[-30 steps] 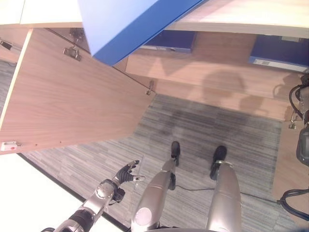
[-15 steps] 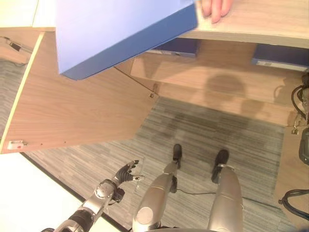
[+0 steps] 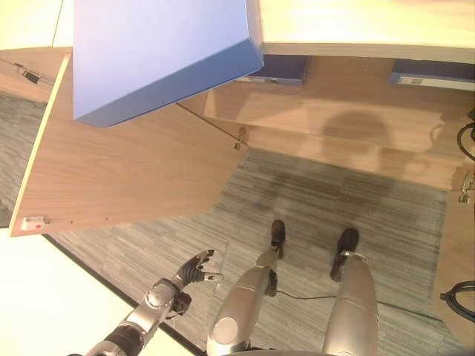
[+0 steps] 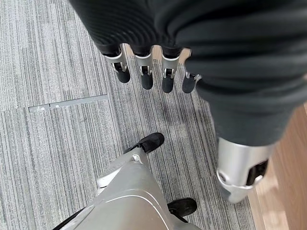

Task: Put the empty folder in the office cabinet

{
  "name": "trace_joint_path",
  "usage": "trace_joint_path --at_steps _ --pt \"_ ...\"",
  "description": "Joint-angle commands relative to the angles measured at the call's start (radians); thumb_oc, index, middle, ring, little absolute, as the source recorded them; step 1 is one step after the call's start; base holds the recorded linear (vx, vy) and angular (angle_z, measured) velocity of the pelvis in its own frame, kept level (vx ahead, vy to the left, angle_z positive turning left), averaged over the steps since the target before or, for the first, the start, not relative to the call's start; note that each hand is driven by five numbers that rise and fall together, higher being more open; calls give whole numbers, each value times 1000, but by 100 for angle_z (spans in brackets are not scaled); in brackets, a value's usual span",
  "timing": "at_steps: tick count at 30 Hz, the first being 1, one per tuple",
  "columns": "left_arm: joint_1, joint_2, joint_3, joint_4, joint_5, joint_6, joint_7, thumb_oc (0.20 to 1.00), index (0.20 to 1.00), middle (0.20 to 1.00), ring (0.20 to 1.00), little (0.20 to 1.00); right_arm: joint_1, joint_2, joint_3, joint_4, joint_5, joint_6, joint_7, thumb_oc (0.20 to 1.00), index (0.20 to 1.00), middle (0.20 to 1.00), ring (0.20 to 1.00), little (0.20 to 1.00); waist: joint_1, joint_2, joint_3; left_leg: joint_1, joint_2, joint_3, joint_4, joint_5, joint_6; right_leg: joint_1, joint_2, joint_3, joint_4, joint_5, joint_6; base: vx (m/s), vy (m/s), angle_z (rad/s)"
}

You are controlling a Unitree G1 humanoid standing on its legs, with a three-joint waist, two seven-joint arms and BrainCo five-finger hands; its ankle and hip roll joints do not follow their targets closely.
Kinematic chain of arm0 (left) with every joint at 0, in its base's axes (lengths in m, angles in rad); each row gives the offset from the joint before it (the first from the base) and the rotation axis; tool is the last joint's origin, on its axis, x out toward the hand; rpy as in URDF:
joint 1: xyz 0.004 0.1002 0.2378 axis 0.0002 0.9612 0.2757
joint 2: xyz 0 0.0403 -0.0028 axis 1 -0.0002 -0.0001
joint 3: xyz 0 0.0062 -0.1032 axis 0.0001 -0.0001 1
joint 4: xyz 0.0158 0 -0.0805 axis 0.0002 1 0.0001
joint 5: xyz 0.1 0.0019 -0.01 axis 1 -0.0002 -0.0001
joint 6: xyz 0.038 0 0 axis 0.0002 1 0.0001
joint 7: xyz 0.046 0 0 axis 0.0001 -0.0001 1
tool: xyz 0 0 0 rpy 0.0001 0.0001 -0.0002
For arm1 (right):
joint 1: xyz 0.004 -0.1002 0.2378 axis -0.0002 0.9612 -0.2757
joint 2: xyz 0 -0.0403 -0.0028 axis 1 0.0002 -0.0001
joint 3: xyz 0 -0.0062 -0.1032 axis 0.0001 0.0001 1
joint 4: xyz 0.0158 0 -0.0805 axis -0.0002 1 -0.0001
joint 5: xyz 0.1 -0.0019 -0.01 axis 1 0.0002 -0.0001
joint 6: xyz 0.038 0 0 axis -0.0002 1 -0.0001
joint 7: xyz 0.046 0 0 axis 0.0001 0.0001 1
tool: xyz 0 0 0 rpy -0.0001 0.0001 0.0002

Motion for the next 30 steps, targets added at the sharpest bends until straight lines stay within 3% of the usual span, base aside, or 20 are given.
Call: trace_joint_path --at_steps 1,12,20,25,30 --pt "-8 51 -1 22 -27 0 2 1000 1000 1000 1000 1000 -114 -75 39 -66 -11 -91 39 1000 1000 1000 1000 1000 24 -32 23 30 61 -35 44 -98 -48 135 2 36 -92 -24 124 0 0 0" --pt "0 34 22 44 -6 6 -9 1000 1000 1000 1000 1000 159 24 -221 -69 156 -129 31 1000 1000 1000 1000 1000 19 -49 19 70 67 -45 41 -103 -52 210 2 13 -139 -8 132 -2 -1 3" --pt "40 20 55 116 45 16 -40 1000 1000 1000 1000 1000 450 133 -379 -154 216 -187 102 1000 1000 1000 1000 1000 10 -89 -13 176 92 -66 -17 -93 -55 348 6 -29 -223 14 143 32 -3 7" --pt "66 10 75 155 89 14 -61 1000 1000 1000 1000 1000 582 222 -428 -240 231 -231 162 1000 1000 1000 1000 1000 1 -117 -36 233 107 -66 -45 -86 -53 426 22 -44 -292 50 151 11 12 1" --pt "83 -11 119 178 87 9 -52 1000 1000 1000 1000 1000 706 339 -399 -334 174 -262 188 1000 1000 1000 1000 1000 -21 -157 -58 279 115 -53 -62 -90 -53 488 37 -48 -370 89 156 -7 7 -4"
